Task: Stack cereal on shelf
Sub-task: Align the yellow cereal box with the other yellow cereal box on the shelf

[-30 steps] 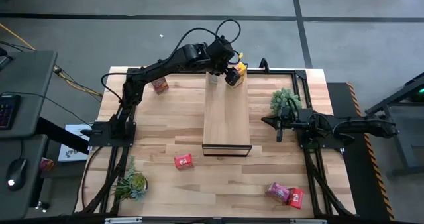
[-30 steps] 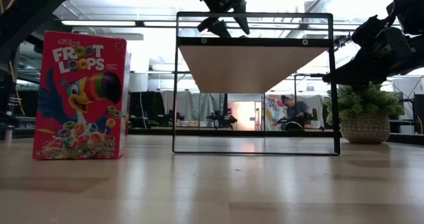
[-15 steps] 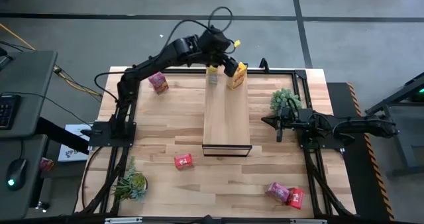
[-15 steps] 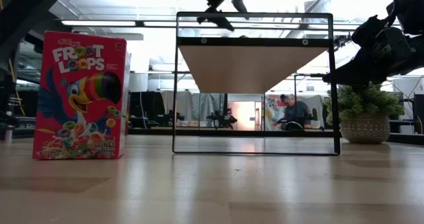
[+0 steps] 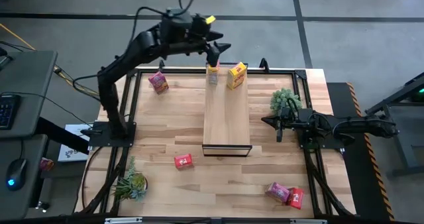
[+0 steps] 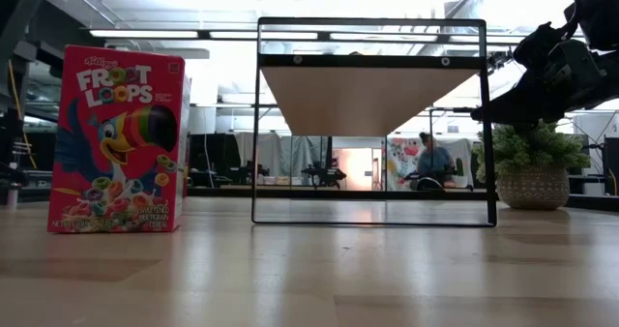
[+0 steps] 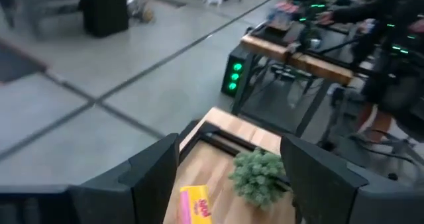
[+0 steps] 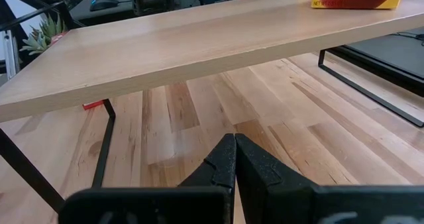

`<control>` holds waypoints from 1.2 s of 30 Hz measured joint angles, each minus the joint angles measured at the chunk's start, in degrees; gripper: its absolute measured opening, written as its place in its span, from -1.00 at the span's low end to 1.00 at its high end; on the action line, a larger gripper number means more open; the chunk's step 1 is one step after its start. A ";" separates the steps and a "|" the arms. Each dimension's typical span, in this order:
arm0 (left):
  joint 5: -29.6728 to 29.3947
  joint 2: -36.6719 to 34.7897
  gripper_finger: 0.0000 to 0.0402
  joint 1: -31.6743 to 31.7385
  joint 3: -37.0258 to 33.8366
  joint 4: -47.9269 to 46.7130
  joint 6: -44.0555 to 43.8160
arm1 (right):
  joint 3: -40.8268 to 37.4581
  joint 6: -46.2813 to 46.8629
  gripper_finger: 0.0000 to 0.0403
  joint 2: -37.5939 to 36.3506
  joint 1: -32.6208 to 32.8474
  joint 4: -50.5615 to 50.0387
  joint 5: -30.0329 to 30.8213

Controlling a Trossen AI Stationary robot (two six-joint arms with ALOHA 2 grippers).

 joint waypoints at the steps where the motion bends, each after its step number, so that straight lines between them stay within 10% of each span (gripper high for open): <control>1: 0.02 -0.81 0.22 -0.58 -0.32 0.38 0.64 | 0.00 -0.02 -1.00 0.02 0.00 0.00 -0.02; 8: 3.65 -10.67 0.10 -5.21 -16.26 12.37 4.11 | 0.00 -0.02 -1.00 0.02 0.00 0.00 -0.01; 22: 10.53 -49.03 0.02 -5.55 -81.14 70.05 -3.14 | 0.00 -0.02 -1.00 0.01 0.00 0.00 -0.02; 36: 10.58 -62.22 0.01 -2.36 -92.74 65.78 5.13 | 0.00 -0.02 -1.00 0.02 0.00 0.00 0.00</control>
